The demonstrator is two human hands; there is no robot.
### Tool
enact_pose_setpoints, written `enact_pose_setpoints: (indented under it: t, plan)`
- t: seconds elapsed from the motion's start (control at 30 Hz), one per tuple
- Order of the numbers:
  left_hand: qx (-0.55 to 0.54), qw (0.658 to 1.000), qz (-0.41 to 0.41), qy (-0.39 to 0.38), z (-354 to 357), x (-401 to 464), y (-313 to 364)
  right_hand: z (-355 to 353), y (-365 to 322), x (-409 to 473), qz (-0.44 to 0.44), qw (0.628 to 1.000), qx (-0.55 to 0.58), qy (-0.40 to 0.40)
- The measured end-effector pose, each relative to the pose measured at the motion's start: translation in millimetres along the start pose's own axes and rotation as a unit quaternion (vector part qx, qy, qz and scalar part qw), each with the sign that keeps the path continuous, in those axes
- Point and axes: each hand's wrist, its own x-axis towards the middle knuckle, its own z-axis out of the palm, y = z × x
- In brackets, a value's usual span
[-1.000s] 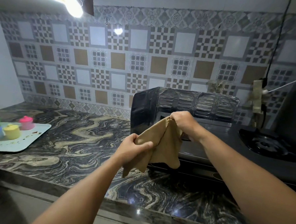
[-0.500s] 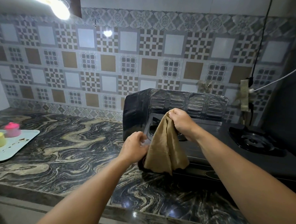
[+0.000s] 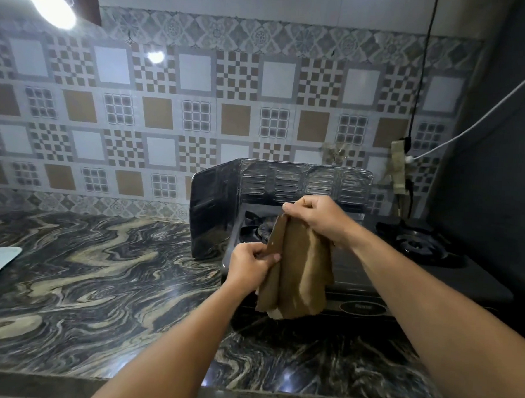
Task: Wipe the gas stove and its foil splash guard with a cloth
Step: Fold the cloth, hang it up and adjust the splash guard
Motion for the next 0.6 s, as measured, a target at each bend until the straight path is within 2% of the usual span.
enact_pose_setpoints:
  t: [0.13,0.23,0.33,0.43,0.53,0.6]
  plan:
    - [0.006,1.0,-0.009,0.004,-14,20,11,-30,9,1,-0.013,0.992,-0.123,-0.022]
    - [0.032,0.999,0.014,-0.016,-16,38,29,-54,19,9,-0.03,0.988,-0.15,-0.027]
    - [0.049,0.997,0.029,-0.058,-16,57,49,-72,29,16,-0.019,0.994,-0.102,-0.023]
    - [0.03,0.993,0.037,-0.109,-15,76,71,-93,39,28,-0.005,0.999,-0.028,0.015]
    - [0.116,0.977,0.087,-0.154,-9,99,88,-116,52,44,0.007,0.999,0.031,-0.002]
    - [0.184,0.964,0.12,-0.148,-1,116,97,-129,59,55,0.011,0.999,0.037,-0.012]
